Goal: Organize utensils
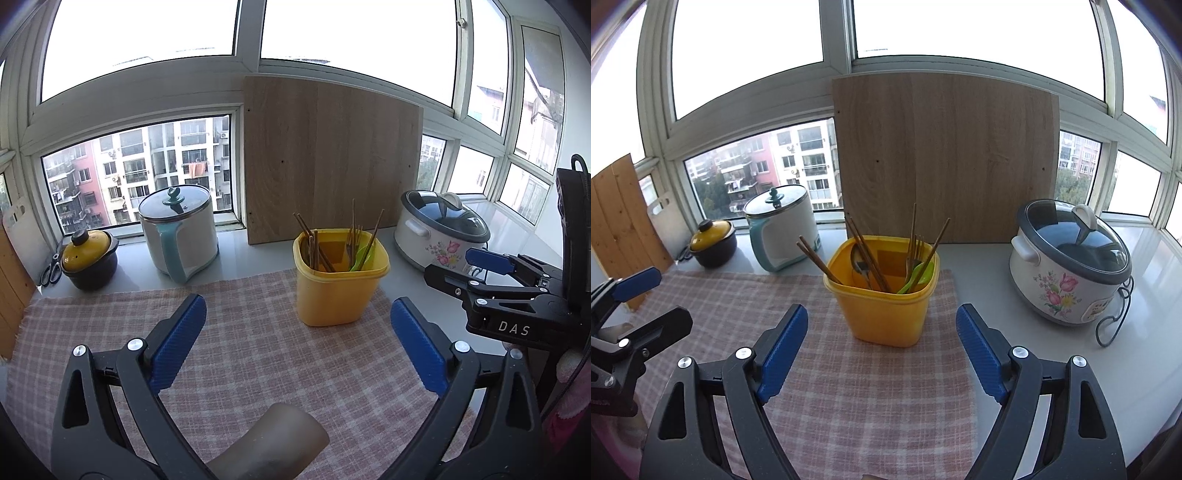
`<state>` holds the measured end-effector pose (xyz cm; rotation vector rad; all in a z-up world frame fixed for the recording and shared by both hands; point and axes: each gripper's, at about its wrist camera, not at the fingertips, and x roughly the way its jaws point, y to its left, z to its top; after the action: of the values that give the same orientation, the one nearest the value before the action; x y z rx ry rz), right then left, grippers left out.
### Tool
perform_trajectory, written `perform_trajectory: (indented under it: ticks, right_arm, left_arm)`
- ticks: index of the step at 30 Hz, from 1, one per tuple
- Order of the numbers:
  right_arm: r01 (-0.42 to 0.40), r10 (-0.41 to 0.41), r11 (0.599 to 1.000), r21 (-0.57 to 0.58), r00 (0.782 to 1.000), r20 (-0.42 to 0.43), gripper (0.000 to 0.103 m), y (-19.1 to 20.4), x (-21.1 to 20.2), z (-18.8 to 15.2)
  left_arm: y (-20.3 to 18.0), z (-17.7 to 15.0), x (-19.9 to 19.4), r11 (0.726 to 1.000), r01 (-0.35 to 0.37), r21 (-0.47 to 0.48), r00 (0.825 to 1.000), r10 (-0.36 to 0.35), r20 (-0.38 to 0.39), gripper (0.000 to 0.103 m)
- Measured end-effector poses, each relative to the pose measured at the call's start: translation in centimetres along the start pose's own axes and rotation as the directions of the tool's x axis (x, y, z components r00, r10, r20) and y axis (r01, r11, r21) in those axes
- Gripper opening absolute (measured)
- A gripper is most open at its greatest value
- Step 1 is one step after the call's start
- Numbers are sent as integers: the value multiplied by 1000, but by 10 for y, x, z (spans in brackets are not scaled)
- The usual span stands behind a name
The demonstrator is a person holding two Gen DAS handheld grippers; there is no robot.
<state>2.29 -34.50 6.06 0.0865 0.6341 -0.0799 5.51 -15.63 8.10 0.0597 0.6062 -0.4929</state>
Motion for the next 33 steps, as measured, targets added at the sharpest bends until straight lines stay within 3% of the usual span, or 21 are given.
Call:
perform_trajectory:
  ticks: [15, 33]
  right_arm:
    - [-10, 10, 1000, -1, 1000, 16, 83, 1, 1, 3]
    - [-4, 4, 1000, 29, 1000, -24, 83, -9, 10, -4]
  left_arm:
    - [3, -2, -5, 1000, -30, 4, 1000, 30, 4, 103]
    - [-4, -7, 5, 997, -68, 21, 997, 68, -18, 103]
